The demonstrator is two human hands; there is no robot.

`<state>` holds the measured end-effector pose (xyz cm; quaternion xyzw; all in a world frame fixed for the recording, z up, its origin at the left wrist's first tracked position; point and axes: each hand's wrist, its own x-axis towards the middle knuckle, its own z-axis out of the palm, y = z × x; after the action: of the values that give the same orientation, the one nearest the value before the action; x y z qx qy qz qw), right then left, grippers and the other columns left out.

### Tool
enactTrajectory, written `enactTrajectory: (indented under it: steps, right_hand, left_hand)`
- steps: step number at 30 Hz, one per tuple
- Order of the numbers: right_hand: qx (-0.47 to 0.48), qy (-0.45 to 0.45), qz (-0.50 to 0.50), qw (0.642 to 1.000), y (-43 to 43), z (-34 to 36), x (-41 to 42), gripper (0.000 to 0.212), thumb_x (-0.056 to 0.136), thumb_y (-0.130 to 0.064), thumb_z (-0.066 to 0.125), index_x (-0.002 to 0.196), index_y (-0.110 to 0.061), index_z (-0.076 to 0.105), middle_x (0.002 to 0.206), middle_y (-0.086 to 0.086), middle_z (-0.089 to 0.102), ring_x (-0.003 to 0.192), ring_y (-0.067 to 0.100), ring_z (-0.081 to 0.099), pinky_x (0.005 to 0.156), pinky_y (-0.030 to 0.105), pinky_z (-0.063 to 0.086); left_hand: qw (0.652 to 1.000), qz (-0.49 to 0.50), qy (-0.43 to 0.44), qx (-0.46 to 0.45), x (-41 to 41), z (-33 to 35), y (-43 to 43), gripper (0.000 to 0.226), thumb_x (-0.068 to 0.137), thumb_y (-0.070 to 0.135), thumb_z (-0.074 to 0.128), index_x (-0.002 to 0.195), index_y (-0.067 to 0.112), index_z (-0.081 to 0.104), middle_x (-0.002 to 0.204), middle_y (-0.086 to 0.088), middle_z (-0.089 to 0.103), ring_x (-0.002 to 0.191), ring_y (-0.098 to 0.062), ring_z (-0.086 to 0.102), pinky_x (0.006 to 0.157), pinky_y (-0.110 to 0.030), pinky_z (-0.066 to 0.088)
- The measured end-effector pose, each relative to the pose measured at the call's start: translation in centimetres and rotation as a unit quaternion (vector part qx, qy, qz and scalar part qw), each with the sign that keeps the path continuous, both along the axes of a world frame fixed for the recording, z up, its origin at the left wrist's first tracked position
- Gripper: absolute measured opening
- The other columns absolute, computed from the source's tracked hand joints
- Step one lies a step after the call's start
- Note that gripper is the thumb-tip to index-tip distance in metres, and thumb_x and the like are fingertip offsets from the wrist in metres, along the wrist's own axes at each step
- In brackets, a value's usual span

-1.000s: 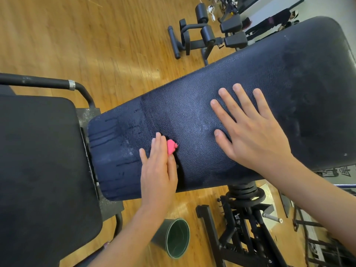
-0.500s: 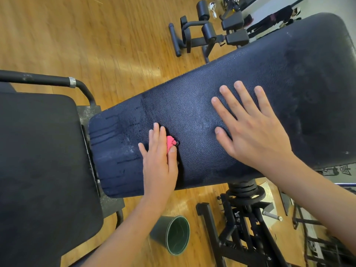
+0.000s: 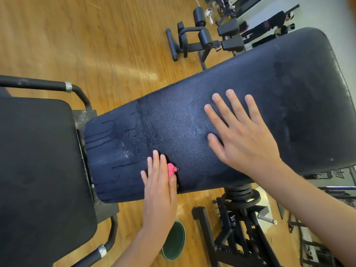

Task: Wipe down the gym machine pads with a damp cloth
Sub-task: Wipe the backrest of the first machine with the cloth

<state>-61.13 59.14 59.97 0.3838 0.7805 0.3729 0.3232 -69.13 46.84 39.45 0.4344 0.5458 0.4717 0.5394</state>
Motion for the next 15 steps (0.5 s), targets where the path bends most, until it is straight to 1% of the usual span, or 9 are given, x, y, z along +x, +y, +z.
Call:
enactTrajectory:
  steps: [3, 8, 10, 12, 13, 15]
  right_hand:
    - [-0.004, -0.001, -0.002, 1.0, 0.2, 0.0, -0.1, 0.063, 0.104, -0.044, 0.033, 0.159, -0.012, 0.035, 0.167, 0.015, 0.028, 0.155, 0.038, 0.019, 0.125, 0.06, 0.013]
    - [-0.016, -0.007, -0.026, 1.0, -0.1, 0.3, -0.8, 0.064, 0.103, -0.042, 0.034, 0.157, -0.008, 0.036, 0.166, 0.018, 0.028, 0.154, 0.04, 0.02, 0.124, 0.06, 0.013]
    - [-0.05, 0.0, -0.015, 0.999, 0.0, -0.5, -2.1, 0.062, 0.1, -0.038, 0.038, 0.152, -0.004, 0.043, 0.162, 0.019, 0.034, 0.152, 0.04, 0.026, 0.124, 0.059, 0.014]
    - [-0.106, -0.007, 0.012, 0.994, 0.4, -2.4, -3.9, 0.059, 0.1, -0.035, 0.038, 0.15, -0.005, 0.046, 0.16, 0.017, 0.038, 0.151, 0.036, 0.03, 0.124, 0.057, 0.015]
    - [-0.127, -0.015, 0.017, 0.992, 0.8, -3.3, -4.6, 0.058, 0.101, -0.035, 0.035, 0.152, -0.007, 0.044, 0.162, 0.016, 0.037, 0.152, 0.035, 0.028, 0.125, 0.056, 0.013]
    - [-0.144, -0.033, -0.001, 0.989, 1.9, -4.5, -5.1, 0.06, 0.104, -0.037, 0.028, 0.158, -0.011, 0.035, 0.167, 0.013, 0.027, 0.156, 0.033, 0.018, 0.126, 0.055, 0.007]
  left_hand:
    - [1.0, -0.003, 0.011, 0.006, 0.1, -0.1, 0.3, 0.051, 0.11, 0.045, 0.013, 0.156, 0.028, 0.002, 0.167, 0.014, -0.01, 0.154, -0.002, -0.015, 0.127, -0.032, -0.009]
    - [1.0, -0.009, 0.01, 0.007, 0.0, -0.2, 0.5, 0.055, 0.106, 0.042, 0.013, 0.157, 0.026, 0.001, 0.168, 0.012, -0.009, 0.155, -0.003, -0.014, 0.128, -0.034, -0.006]
    - [1.0, -0.01, 0.007, 0.012, 0.0, -0.2, 0.4, 0.053, 0.108, 0.038, 0.017, 0.157, 0.025, 0.002, 0.168, 0.011, -0.008, 0.155, -0.004, -0.014, 0.127, -0.034, -0.006]
    - [1.0, -0.01, 0.008, 0.02, 0.0, -0.2, 0.4, 0.053, 0.109, 0.035, 0.02, 0.158, 0.024, 0.003, 0.168, 0.012, -0.009, 0.155, -0.004, -0.014, 0.127, -0.033, -0.007]
    - [1.0, -0.01, 0.011, 0.023, 0.0, -0.3, 0.4, 0.053, 0.109, 0.036, 0.019, 0.158, 0.025, 0.003, 0.168, 0.013, -0.01, 0.155, -0.003, -0.015, 0.126, -0.032, -0.008]
    - [1.0, -0.01, 0.012, 0.026, 0.1, -0.6, 0.3, 0.052, 0.109, 0.039, 0.018, 0.157, 0.027, 0.003, 0.167, 0.018, -0.011, 0.154, -0.002, -0.016, 0.125, -0.029, -0.01]
